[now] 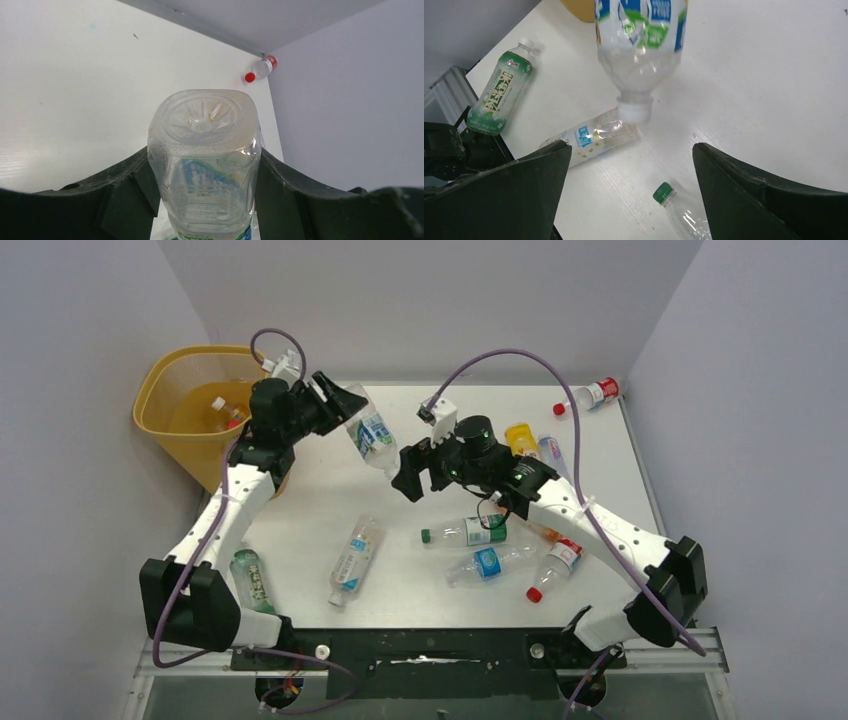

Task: Put the plastic bottles in the bin
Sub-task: Pick up the plastic bottle at the center of the board, then place the plastic bottle in the trash bin.

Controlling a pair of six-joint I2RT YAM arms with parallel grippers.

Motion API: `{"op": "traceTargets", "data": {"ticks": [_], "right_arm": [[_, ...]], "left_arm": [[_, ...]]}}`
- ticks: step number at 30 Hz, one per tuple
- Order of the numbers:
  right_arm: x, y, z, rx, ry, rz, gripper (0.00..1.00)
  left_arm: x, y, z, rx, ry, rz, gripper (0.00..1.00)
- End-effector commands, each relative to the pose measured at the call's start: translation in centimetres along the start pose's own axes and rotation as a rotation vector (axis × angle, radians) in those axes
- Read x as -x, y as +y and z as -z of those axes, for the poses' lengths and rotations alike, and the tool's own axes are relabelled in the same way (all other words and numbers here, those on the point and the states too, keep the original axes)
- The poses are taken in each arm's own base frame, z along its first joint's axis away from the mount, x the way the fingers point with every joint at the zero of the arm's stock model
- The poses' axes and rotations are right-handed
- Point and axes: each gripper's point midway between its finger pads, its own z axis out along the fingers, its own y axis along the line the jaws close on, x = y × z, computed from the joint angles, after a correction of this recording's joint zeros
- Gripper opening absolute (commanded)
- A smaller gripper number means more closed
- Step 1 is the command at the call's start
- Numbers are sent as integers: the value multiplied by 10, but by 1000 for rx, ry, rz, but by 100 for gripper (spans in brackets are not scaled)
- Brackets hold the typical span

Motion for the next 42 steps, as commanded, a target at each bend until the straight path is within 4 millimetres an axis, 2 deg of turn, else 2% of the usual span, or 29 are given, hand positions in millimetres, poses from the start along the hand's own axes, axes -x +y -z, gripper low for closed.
{"op": "traceTargets", "data": {"ticks": [1, 6, 10, 18, 23, 29, 37, 42], "right_arm": [[25, 5, 31, -33, -105, 14, 98], [14, 1, 35, -56, -92, 4, 98], [4, -1, 31, -59, -75, -10, 98], [-7, -1, 24, -45, -55, -27, 98], [-13, -2, 20, -41, -43, -39, 98], [-19, -2, 18, -40, -31, -42, 98], [-26, -5, 15, -43, -11, -44, 98], [-26, -5, 13, -43, -4, -43, 98]], "left_arm": [[72, -30, 21, -38, -144, -134, 43], [127, -39, 44, -13, -251, -193, 43], [166, -30, 65, 22, -331, -214, 44], [262, 0, 141, 141, -583, -244, 45], [300, 6, 174, 149, -697, -235, 45], [325, 17, 189, 250, -777, -296, 45], [337, 61, 187, 418, -804, -336, 47], [337, 84, 176, 465, -764, -309, 58]]}}
